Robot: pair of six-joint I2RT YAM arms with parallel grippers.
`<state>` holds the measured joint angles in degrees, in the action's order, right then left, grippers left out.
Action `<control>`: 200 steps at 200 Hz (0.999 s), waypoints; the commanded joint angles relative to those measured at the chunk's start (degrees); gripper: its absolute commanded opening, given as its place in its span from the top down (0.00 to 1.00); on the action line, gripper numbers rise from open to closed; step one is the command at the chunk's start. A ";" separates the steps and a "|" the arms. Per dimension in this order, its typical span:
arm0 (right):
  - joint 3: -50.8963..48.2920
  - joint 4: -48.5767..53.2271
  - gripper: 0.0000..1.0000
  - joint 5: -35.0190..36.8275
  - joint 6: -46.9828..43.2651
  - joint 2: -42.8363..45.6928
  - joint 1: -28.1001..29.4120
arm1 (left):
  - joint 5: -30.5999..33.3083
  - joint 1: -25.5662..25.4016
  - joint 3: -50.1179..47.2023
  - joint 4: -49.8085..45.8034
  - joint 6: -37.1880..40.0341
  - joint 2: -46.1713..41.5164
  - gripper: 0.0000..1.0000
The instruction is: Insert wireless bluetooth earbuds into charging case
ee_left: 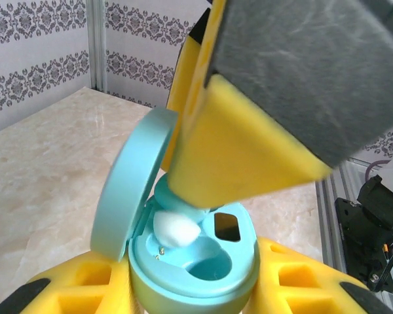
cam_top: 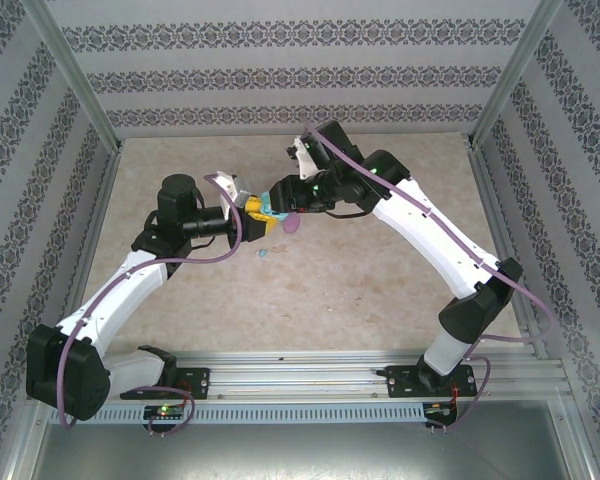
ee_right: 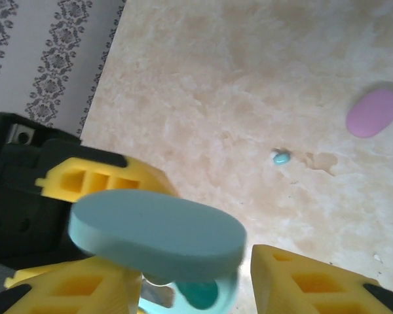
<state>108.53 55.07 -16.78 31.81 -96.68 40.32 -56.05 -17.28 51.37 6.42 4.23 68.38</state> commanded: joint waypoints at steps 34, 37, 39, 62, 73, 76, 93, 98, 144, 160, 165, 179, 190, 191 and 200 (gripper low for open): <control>-3.85 -1.70 0.54 1.29 1.32 1.46 -0.85 | -3.19 -0.64 1.18 4.35 -0.19 -3.00 0.94; -4.19 -2.25 0.54 0.79 1.37 1.52 -0.71 | -3.14 -0.65 1.15 4.39 -0.19 -2.99 0.94; -4.27 -2.69 0.54 0.43 1.40 1.68 -0.73 | -3.15 -0.65 1.15 4.33 -0.19 -2.99 0.94; -4.98 -5.29 0.57 -2.69 1.64 1.91 -0.18 | -3.11 -0.65 1.10 4.27 -0.10 -2.82 0.93; -4.79 -5.32 0.58 -2.97 1.37 1.85 0.12 | -3.11 -0.74 1.10 4.22 -0.10 -2.77 0.94; -4.76 -5.32 0.59 -3.00 1.30 1.85 0.12 | -3.10 -0.74 1.14 4.21 -0.10 -2.77 0.94; -4.80 -5.78 0.61 -3.68 0.95 1.85 0.25 | -3.08 -0.76 1.10 4.13 0.00 -2.64 0.94; -4.73 -5.84 0.61 -3.85 1.01 1.93 0.22 | -3.13 -0.75 1.19 4.05 -0.01 -2.64 0.94; -4.74 -7.17 0.59 -5.75 1.88 2.98 0.25 | -2.93 -0.79 1.27 3.49 0.49 -2.58 0.94; -4.91 -7.12 0.59 -6.02 1.93 3.17 0.20 | -2.88 -0.74 1.36 3.43 0.52 -2.50 0.94; -4.99 -7.08 0.59 -6.19 1.99 3.03 0.25 | -2.87 -0.76 1.39 3.44 0.52 -2.49 0.94; -4.85 -7.43 0.59 -6.92 2.36 2.86 0.25 | -2.98 -0.77 1.46 3.43 0.52 -2.46 0.94; -4.76 -7.86 0.59 -7.58 2.68 2.85 0.25 | -2.97 -0.75 1.45 3.39 0.53 -2.46 0.94; -4.79 -7.91 0.59 -7.62 2.75 2.88 0.22 | -2.95 -0.74 1.45 3.36 0.56 -2.42 0.94; -4.64 -8.11 0.59 -7.83 2.97 2.86 0.21 | -2.83 -0.76 1.37 3.26 0.68 -2.48 0.94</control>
<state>104.49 48.34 -22.37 33.30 -94.76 39.97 -56.80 -17.30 51.37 6.52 4.08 67.31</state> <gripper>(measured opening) 0.409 0.345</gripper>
